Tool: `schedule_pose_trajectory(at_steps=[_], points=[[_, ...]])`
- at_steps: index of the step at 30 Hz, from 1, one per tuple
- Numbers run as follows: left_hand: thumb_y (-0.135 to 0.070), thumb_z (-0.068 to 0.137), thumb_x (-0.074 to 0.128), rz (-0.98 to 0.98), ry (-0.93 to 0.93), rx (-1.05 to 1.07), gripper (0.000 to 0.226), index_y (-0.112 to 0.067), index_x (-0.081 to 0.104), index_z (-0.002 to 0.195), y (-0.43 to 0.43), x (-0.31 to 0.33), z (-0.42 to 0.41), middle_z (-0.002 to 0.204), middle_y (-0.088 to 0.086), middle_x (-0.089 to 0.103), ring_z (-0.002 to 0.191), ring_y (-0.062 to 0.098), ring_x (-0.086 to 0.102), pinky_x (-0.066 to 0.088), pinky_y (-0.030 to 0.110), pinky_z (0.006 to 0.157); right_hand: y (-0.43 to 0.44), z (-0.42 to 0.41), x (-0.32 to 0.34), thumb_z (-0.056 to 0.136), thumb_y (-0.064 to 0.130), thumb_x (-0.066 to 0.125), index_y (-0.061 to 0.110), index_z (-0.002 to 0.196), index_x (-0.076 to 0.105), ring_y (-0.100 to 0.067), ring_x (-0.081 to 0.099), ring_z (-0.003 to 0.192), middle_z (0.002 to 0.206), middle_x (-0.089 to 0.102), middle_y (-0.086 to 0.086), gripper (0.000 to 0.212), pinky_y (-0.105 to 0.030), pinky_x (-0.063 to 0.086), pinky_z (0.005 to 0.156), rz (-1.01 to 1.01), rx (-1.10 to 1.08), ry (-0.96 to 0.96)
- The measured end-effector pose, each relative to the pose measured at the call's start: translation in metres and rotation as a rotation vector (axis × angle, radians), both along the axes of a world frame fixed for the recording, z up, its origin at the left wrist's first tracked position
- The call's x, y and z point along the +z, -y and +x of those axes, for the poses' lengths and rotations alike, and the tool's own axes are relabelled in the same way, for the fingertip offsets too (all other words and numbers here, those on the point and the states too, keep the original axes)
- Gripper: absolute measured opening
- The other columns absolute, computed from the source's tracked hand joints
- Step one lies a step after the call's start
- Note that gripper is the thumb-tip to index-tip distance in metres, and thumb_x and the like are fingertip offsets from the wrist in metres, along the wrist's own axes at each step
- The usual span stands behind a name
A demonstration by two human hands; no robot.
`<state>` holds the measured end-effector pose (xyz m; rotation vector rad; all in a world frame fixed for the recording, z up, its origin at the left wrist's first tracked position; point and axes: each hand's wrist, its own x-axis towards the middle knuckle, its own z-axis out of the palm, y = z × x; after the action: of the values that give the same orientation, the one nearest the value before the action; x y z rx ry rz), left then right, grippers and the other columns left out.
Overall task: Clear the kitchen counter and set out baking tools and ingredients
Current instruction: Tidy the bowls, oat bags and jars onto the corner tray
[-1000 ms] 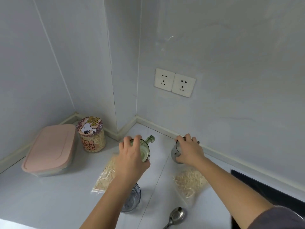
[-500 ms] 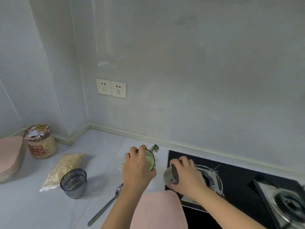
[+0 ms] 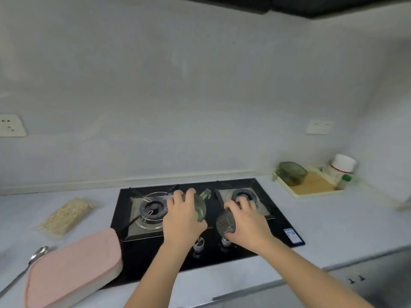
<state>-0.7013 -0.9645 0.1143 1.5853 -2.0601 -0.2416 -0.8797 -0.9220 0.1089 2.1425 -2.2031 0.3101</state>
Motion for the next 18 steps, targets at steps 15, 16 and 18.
schedule_pose_trajectory(at_steps=[15, 16, 18], points=[[-0.039, 0.072, 0.072, -0.016, 0.06, -0.454, 0.08, -0.028, 0.027, 0.137, -0.008, -0.01, -0.323, 0.131, 0.001, 0.031, 0.118, 0.022, 0.034, 0.047, 0.03, 0.075, -0.088, -0.29, -0.001, 0.07, 0.048, 0.072, 0.039, 0.125, 0.034, -0.02, 0.033, 0.117, 0.127, 0.031, 0.006, 0.067, -0.031, 0.049, 0.075, -0.029, -0.476, 0.043], [-0.04, 0.072, 0.072, -0.009, 0.065, -0.465, 0.079, -0.029, 0.027, 0.137, -0.005, -0.014, -0.337, 0.13, 0.0, 0.031, 0.118, 0.022, 0.034, 0.047, 0.03, 0.074, -0.087, -0.301, 0.0, 0.071, 0.048, 0.072, 0.039, 0.126, 0.034, -0.02, 0.033, 0.117, 0.128, 0.031, 0.006, 0.067, -0.031, 0.049, 0.075, -0.029, -0.49, 0.035], [-0.042, 0.072, 0.071, 0.005, 0.052, -0.491, 0.078, -0.029, 0.029, 0.135, 0.008, -0.017, -0.389, 0.129, 0.0, 0.031, 0.118, 0.022, 0.033, 0.048, 0.031, 0.074, -0.082, -0.35, 0.004, 0.072, 0.045, 0.071, 0.038, 0.128, 0.034, -0.021, 0.032, 0.118, 0.13, 0.03, 0.005, 0.067, -0.028, 0.048, 0.071, -0.034, -0.504, -0.011]])
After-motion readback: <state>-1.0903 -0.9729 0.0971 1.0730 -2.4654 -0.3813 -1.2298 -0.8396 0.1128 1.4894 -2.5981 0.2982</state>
